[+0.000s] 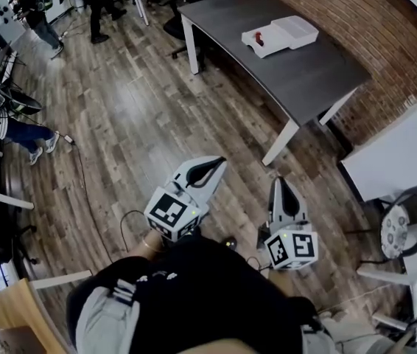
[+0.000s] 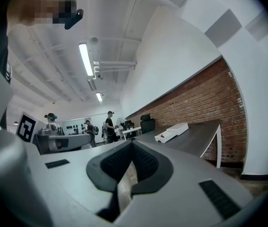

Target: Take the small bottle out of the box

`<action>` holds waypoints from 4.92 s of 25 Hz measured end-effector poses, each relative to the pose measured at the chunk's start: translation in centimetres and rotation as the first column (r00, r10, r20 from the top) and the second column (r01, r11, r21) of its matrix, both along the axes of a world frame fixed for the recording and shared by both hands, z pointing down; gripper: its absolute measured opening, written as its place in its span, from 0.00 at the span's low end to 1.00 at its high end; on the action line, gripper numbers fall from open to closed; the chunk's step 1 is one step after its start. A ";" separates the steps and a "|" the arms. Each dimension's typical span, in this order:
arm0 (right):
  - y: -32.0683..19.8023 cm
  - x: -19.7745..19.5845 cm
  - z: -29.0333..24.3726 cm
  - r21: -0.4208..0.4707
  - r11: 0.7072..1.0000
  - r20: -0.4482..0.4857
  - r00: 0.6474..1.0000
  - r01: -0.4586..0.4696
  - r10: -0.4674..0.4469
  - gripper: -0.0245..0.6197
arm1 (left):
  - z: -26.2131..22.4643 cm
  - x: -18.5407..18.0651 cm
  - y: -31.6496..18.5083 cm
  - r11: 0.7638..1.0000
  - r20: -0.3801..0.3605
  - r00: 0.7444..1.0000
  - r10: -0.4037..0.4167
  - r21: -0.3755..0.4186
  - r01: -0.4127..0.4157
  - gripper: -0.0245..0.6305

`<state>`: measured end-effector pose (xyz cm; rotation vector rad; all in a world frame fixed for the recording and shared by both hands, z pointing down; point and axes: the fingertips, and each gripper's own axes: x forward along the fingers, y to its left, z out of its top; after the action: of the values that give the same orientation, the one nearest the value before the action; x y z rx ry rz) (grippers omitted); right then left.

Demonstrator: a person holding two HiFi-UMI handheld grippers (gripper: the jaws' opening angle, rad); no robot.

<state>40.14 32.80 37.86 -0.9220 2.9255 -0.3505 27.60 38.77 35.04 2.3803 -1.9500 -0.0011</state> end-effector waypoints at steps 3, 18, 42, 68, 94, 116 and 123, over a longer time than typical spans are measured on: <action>-0.5 0.9 0.7 -0.014 1.000 0.006 1.000 0.005 -0.005 0.04 | 0.3 0.7 -0.4 1.000 0.017 1.000 -0.010 -0.017 0.011 0.04; -3.1 2.2 0.7 0.001 1.000 -0.023 1.000 0.014 -0.014 0.04 | 0.4 0.4 -2.8 0.999 -0.018 0.999 -0.043 0.016 0.043 0.04; -16.0 -13.9 0.2 -0.004 0.996 -0.058 0.994 -0.088 0.087 0.04 | 0.6 -18.6 -16.2 0.998 -0.070 0.998 -0.007 0.059 0.011 0.04; -21.9 -30.6 0.2 -0.048 0.993 -0.093 0.990 -0.110 0.105 0.05 | 2.1 -36.2 -20.7 0.999 -0.138 0.990 -0.004 0.041 0.010 0.04; -44.2 -39.8 1.1 -0.086 0.995 -0.034 0.998 -0.052 0.050 0.08 | 1.1 -44.6 -39.0 0.996 -0.087 0.993 -0.083 0.031 0.086 0.04; -62.9 -40.7 5.1 -0.153 0.987 -0.092 0.995 -0.040 0.026 0.16 | 1.5 -43.8 -59.4 0.999 -0.028 0.999 -0.021 -0.027 0.020 0.04; -66.6 -44.4 7.2 -0.149 0.989 -0.206 0.979 -0.021 -0.010 0.20 | 2.8 -46.2 -62.7 0.999 -0.051 0.999 -0.018 -0.050 0.016 0.04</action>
<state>-4.29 -33.84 45.08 -1.0449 3.1187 -0.5108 -18.60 -23.97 37.83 2.3096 -1.9245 -0.0148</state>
